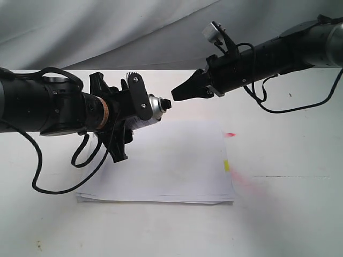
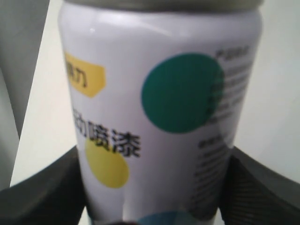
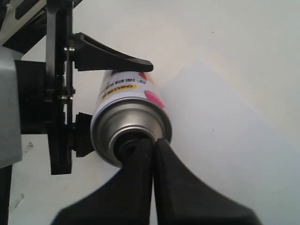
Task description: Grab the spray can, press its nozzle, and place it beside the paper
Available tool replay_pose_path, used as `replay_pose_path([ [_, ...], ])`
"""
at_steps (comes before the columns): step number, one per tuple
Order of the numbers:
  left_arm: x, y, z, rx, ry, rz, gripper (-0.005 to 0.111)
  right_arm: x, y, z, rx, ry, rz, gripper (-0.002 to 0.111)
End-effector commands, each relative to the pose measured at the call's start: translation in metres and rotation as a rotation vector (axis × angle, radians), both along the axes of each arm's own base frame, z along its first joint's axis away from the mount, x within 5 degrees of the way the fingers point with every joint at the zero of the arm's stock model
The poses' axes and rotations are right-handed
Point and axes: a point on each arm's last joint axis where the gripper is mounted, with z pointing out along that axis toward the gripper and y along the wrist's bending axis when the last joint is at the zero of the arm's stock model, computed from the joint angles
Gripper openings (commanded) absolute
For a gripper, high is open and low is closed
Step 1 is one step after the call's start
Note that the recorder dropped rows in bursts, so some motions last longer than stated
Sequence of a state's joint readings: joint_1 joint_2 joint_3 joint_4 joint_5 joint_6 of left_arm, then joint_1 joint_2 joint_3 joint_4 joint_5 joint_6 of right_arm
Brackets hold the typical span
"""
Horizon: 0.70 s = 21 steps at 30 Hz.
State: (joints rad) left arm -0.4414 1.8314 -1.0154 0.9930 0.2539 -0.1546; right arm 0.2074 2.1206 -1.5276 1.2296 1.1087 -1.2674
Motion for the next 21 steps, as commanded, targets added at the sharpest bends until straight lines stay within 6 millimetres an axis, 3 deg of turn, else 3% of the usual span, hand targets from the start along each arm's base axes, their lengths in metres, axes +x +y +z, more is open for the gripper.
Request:
replay_pose_path([
  [1,0.0,-0.003,0.005,-0.018,-0.019,-0.019,0.0,-0.002,0.003,0.003,0.021,0.007,0.025,0.0],
  [13,0.0,-0.004,0.005,-0.021,-0.02,-0.022,0.0,-0.003,0.003,0.003,0.027,0.021,0.033,0.0],
  [21,0.0,-0.006,0.006,-0.037,-0.025,-0.035,0.0,-0.012,0.026,0.0,-0.011,0.001,0.08,0.0],
])
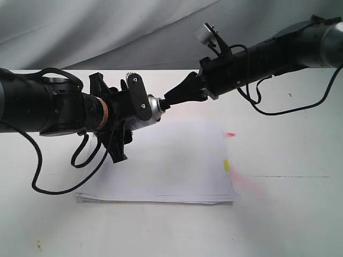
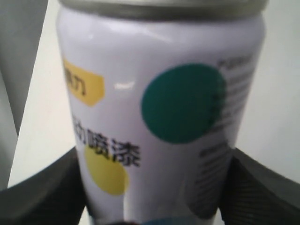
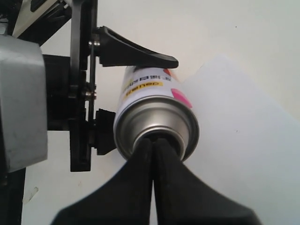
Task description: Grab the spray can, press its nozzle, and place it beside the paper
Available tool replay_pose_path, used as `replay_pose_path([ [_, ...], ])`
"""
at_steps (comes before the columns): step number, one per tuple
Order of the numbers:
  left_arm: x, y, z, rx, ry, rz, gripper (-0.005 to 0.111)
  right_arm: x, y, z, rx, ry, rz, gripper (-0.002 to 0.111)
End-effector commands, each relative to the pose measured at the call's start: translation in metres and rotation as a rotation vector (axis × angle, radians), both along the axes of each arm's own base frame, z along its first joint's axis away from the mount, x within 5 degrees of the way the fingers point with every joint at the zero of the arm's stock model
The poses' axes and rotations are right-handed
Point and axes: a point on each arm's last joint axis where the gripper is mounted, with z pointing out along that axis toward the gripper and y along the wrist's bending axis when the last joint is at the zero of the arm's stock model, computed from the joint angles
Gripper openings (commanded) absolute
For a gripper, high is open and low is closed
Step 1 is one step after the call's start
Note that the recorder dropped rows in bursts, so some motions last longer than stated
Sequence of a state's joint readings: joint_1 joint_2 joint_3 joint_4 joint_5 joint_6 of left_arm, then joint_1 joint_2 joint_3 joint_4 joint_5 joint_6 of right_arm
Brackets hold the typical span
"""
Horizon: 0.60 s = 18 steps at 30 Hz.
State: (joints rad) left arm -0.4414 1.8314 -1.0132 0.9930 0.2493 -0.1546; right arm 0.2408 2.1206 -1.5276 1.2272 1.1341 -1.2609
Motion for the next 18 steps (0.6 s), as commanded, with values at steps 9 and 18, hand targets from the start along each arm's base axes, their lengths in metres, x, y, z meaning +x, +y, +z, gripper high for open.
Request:
replay_pose_path([
  [9,0.0003,-0.0054,0.0062,-0.035,-0.026,-0.033,0.0,-0.0058,0.0147,-0.0007,-0.022,-0.012,0.033,0.0],
  [18,0.0003,-0.0054,0.0062,-0.035,-0.026,-0.033,0.0,-0.0056,0.0147,-0.0008,-0.023,-0.011,0.03,0.0],
])
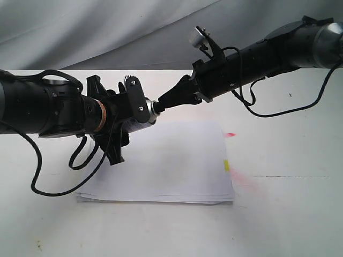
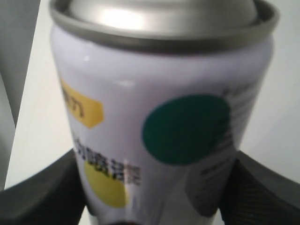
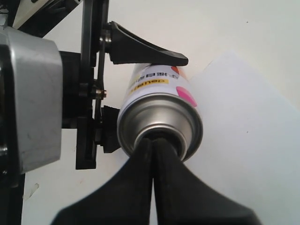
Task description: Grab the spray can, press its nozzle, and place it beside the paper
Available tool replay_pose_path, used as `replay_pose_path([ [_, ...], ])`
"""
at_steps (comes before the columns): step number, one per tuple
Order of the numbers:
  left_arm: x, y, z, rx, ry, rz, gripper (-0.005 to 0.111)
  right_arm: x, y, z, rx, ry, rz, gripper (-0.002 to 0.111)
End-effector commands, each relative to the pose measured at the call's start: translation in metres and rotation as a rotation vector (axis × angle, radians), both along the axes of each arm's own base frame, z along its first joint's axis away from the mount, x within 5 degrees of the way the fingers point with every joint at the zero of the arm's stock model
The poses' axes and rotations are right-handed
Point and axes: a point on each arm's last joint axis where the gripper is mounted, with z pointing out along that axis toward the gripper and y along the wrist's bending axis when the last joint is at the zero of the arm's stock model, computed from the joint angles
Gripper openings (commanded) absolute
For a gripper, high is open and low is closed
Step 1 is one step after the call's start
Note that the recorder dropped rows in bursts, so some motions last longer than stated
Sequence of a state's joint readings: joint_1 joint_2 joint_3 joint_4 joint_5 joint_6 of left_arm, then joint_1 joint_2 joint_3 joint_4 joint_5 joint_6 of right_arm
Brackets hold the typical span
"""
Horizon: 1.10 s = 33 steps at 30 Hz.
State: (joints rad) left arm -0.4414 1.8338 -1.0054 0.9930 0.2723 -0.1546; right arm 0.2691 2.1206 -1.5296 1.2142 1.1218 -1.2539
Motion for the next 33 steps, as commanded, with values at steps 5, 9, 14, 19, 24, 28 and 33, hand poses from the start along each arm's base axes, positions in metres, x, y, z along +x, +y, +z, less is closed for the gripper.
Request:
replay_pose_path([
  [5,0.002,-0.008,0.01,-0.056,-0.041,-0.047,0.0,-0.001,0.004,0.0,-0.009,-0.009,0.005,0.0],
  [9,0.002,-0.008,0.01,-0.058,-0.042,-0.048,0.0,-0.001,0.004,0.0,-0.01,-0.01,0.003,0.0],
  [14,0.002,-0.008,0.01,-0.058,-0.042,-0.048,0.0,-0.001,0.004,0.0,-0.011,-0.011,0.001,0.0],
  [19,0.002,-0.008,0.01,-0.058,-0.042,-0.048,0.0,0.001,0.004,-0.001,-0.016,-0.015,-0.013,0.0],
  [24,0.002,-0.008,0.01,-0.058,-0.042,-0.048,0.0,0.001,0.004,-0.001,-0.018,-0.018,-0.018,0.0],
  [28,0.002,-0.008,0.01,-0.058,-0.042,-0.048,0.0,0.001,0.003,-0.001,-0.019,-0.019,-0.02,0.0],
  [33,0.002,-0.008,0.01,-0.058,-0.042,-0.048,0.0,-0.001,-0.01,0.005,0.019,0.014,0.026,0.0],
])
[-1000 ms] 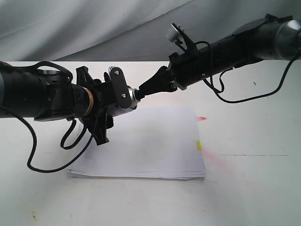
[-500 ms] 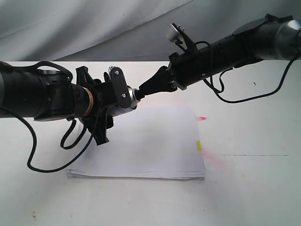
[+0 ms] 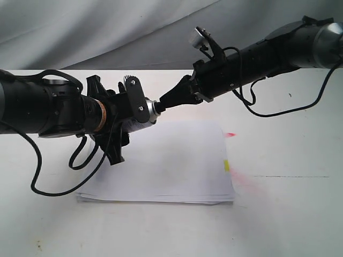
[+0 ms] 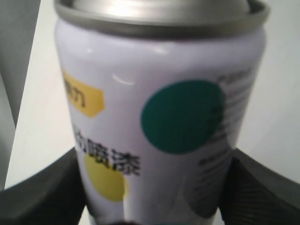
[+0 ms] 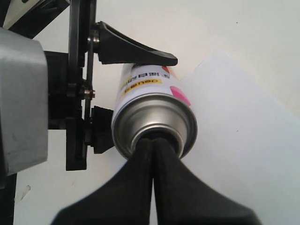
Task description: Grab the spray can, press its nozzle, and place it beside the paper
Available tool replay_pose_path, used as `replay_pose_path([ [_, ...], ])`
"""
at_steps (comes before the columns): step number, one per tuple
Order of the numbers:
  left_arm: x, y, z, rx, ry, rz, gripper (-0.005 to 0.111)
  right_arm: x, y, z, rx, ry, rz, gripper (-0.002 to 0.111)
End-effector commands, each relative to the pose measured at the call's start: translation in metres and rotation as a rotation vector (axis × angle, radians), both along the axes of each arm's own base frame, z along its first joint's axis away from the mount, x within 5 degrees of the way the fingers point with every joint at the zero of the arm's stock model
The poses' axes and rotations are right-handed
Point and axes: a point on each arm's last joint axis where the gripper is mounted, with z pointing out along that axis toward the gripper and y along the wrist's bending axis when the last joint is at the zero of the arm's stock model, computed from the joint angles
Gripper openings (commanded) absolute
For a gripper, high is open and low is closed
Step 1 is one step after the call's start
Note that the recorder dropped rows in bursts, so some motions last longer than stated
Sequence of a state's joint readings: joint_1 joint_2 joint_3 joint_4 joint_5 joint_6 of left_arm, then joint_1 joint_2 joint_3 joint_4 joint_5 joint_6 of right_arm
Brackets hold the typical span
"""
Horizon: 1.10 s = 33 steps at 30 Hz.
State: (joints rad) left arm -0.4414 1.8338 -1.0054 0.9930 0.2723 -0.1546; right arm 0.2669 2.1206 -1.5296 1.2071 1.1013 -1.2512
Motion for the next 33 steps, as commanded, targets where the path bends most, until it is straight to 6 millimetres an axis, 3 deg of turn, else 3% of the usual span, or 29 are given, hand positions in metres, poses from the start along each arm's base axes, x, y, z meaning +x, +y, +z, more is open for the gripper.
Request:
replay_pose_path([
  [1,0.002,-0.008,0.01,-0.058,-0.042,-0.048,0.0,-0.002,-0.014,0.008,0.041,0.031,0.049,0.0],
  [7,0.002,-0.008,0.01,-0.058,-0.042,-0.048,0.0,0.006,-0.04,0.015,0.049,0.021,-0.003,0.0],
  [26,0.002,-0.008,0.01,-0.058,-0.042,-0.048,0.0,0.006,-0.041,0.014,0.039,0.017,0.001,0.0],
  [29,0.002,-0.008,0.01,-0.058,-0.042,-0.048,0.0,0.004,-0.045,0.025,-0.02,-0.047,-0.006,0.0],
  [33,0.002,-0.009,0.01,-0.062,-0.043,-0.052,0.0,-0.001,-0.054,0.06,-0.13,-0.19,-0.08,0.0],
])
